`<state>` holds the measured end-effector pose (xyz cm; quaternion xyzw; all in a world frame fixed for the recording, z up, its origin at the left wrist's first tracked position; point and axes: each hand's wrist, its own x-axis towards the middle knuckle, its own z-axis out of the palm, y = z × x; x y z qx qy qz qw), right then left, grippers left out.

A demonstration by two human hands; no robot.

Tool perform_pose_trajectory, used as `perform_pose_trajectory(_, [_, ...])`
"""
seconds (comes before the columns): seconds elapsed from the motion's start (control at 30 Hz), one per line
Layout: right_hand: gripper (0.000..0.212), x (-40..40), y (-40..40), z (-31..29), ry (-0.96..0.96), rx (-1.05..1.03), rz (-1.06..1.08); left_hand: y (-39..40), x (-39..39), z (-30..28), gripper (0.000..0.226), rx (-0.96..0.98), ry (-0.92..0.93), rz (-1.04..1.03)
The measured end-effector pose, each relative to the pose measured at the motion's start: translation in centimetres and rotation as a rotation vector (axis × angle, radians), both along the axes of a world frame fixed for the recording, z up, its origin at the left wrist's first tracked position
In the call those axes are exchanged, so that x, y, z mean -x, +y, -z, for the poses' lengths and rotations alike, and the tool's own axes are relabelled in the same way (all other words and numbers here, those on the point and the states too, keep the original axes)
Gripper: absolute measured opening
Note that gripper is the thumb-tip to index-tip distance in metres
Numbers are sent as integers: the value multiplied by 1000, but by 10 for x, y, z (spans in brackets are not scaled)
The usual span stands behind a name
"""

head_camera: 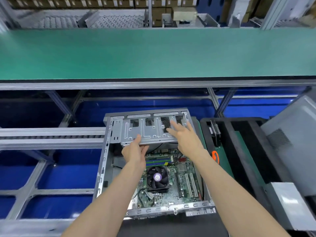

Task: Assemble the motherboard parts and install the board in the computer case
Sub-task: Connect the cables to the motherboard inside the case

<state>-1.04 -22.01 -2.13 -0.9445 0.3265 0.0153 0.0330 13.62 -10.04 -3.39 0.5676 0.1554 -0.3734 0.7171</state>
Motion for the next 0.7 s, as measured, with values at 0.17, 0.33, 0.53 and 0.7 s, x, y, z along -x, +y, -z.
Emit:
perform_pose_trajectory(0.17, [86,12,24,7,-217,-136,83,20,12,15,20,-153,-402,658])
perform_pose_trajectory(0.33, [74,25,50,4,-351,-158,174,7,33,24,18,-495,-1099,1205])
perform_pose_trajectory(0.53, [30,24,95,14,-405,-33,278,-9,58,40,9,-736,-1389,1354])
perform_pose_trajectory(0.7, [6,31,103,23,-108,-409,515,-11,65,46,6,-731,-1385,1283])
